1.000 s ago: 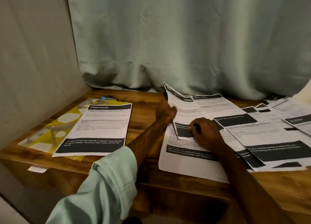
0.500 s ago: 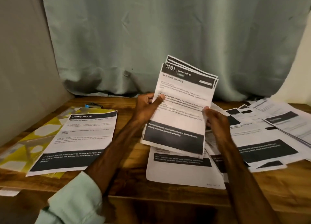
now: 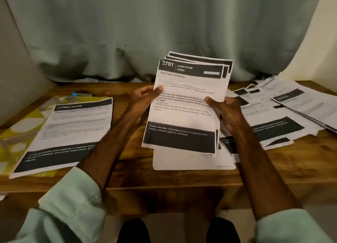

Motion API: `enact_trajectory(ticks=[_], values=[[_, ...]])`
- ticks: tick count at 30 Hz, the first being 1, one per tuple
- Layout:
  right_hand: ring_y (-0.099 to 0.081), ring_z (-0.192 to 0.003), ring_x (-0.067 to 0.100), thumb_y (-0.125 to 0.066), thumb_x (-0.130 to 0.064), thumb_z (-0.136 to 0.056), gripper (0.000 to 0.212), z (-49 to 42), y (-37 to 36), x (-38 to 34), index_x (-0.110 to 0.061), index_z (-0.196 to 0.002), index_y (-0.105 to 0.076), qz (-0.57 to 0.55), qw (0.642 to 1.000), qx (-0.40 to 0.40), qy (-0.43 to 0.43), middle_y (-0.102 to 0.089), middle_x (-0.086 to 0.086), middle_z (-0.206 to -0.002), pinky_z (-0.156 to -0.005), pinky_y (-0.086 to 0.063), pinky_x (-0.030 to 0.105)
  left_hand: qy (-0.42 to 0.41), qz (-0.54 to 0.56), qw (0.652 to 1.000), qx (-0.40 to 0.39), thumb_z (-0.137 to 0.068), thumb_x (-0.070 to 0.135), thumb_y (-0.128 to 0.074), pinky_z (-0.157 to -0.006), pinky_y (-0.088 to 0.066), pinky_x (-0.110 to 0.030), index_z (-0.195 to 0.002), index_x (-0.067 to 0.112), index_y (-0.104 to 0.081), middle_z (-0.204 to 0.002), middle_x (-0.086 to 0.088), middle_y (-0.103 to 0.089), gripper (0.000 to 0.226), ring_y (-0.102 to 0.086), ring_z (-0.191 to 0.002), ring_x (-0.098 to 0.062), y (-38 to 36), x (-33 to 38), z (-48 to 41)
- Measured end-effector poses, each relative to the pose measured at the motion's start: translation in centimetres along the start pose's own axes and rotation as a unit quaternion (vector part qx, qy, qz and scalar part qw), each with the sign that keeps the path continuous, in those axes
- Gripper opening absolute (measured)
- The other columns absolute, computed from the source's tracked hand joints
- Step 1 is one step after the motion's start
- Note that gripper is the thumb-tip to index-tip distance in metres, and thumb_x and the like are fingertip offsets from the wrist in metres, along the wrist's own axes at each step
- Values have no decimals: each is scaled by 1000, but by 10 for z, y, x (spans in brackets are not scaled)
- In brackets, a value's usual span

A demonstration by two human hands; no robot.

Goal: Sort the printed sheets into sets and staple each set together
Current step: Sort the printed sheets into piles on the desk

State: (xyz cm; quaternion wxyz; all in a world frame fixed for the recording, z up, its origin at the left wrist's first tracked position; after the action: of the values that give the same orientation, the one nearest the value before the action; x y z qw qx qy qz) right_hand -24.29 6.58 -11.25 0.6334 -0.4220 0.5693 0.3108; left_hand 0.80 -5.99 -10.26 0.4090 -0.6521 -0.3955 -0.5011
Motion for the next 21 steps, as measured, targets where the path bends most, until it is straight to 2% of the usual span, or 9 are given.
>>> enact_trajectory(ticks=[2,5,8,10,13,16,19,21], values=[[-77,-92,27,-85,-17,-82,38,3,-1,-1,-10,-118,-72,-10,1000,12,1,-78,5,-108,-74,-64,44,-17,0,1000,26,-90,18,-79,-86,-63,-45,-119,-1,-70,-108,-15,-77,36,-76,-98,-32,3,1,1],[-78,-88,28,-88,-26,-79,38,4,1,-3,-15,-112,-73,-2,1000,26,-2,-79,4,-103,-78,-63,49,-32,-7,999,36,-90,12,-77,-83,-63,-41,-116,-4,-71,-106,-17,-77,31,-77,-94,-31,5,0,0],[-77,-92,30,-81,-32,-86,35,2,1,-5,-15,-116,-71,3,1000,9,-8,-79,4,-106,-84,-62,52,-35,-20,998,43,-94,7,-72,-78,-64,-34,-120,-6,-69,-110,-17,-75,29,-77,-90,-25,8,-3,-4],[-77,-95,30,-75,-29,-92,34,3,2,-6,-15,-121,-69,-6,1000,-3,-9,-78,4,-110,-86,-61,53,-34,-32,998,43,-97,7,-68,-79,-64,-33,-123,-4,-67,-114,-15,-75,29,-77,-92,-23,11,-4,-6],[-76,-98,30,-71,-23,-95,33,3,2,-7,-13,-126,-67,-18,1000,-17,-14,-77,4,-115,-86,-61,53,-34,-46,998,34,-100,7,-63,-75,-62,-29,-124,-3,-66,-106,-9,-77,27,-77,-88,-18,15,-4,-8],[-76,-100,29,-70,-19,-96,31,4,4,-7,-11,-126,-68,-32,999,-21,-11,-76,4,-116,-80,-63,48,-33,-69,997,17,-102,12,-61,-80,-63,-34,-126,1,-66,-114,-9,-75,27,-76,-97,-23,19,-4,-10],[-77,-96,27,-72,-20,-94,32,4,7,-8,-13,-126,-67,-26,1000,-7,-2,-77,1,-113,-71,-64,44,-40,-70,997,21,-103,11,-59,-77,-62,-27,-125,1,-65,-113,-8,-74,25,-77,-90,-14,23,-1,-10],[-77,-92,27,-74,-22,-93,31,3,9,-9,-16,-123,-67,-27,1000,5,-3,-78,0,-109,-68,-64,43,-35,-60,997,35,-102,13,-60,-82,-63,-32,-124,4,-66,-113,-5,-75,24,-77,-92,-15,29,0,-11]])
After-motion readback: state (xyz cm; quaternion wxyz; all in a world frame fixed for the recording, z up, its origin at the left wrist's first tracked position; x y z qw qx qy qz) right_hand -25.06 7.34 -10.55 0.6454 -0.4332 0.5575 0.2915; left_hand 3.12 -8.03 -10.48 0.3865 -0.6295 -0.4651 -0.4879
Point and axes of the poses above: each hand's wrist, its own z-axis away from the middle knuckle, its own y-axis out of the back of the hand, x = y × z, the point moved 3 cm from there along -z, towards the middle knuckle
